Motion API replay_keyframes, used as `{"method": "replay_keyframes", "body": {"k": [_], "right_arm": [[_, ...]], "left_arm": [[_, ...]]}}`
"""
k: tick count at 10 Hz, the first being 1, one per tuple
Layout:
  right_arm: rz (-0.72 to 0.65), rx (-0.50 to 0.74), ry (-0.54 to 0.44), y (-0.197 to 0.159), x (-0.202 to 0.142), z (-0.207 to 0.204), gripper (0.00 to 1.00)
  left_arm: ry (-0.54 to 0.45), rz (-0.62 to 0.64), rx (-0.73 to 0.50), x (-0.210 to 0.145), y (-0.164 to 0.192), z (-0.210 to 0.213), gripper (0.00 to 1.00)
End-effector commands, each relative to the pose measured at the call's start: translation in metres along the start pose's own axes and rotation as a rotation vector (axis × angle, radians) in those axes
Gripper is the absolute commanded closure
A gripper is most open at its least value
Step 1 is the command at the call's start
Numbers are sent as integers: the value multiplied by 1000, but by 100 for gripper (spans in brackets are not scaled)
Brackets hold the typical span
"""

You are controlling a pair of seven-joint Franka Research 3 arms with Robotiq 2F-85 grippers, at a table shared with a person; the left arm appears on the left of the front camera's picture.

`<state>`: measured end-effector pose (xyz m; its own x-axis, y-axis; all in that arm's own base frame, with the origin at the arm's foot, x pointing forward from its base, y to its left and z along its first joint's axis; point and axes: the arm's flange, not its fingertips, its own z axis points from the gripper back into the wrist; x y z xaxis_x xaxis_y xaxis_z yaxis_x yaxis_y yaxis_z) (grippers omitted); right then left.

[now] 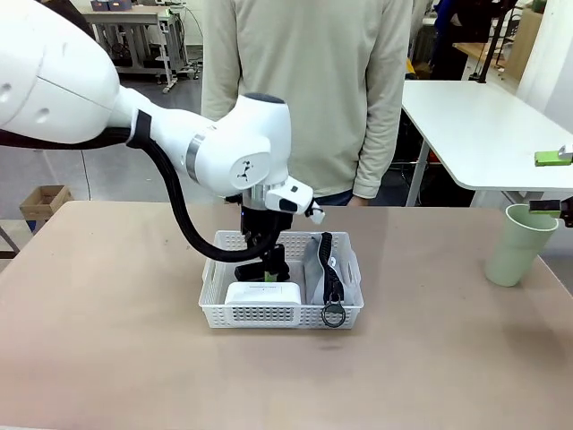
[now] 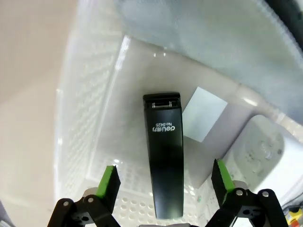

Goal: Efficiently arrange items inside the basket to fit them all.
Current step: Pick up the Stapler and place it inside the Organizing basket.

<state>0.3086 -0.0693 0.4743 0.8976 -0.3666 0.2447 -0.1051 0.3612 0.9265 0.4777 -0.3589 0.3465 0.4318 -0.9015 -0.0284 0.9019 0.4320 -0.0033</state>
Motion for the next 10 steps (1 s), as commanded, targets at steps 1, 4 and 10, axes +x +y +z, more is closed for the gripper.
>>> {"method": "replay_keyframes", "body": {"k": [1, 4, 10], "right_arm": [[5, 21, -14, 1, 1, -2, 0], [5, 21, -14, 1, 1, -2, 0], [5, 21, -14, 1, 1, -2, 0]], "left_arm": [[-153, 30, 29, -25, -11, 60, 0], [-331, 71, 22, -86, -34, 168, 0], [-752, 454, -274, -425, 7, 251, 0]]}}
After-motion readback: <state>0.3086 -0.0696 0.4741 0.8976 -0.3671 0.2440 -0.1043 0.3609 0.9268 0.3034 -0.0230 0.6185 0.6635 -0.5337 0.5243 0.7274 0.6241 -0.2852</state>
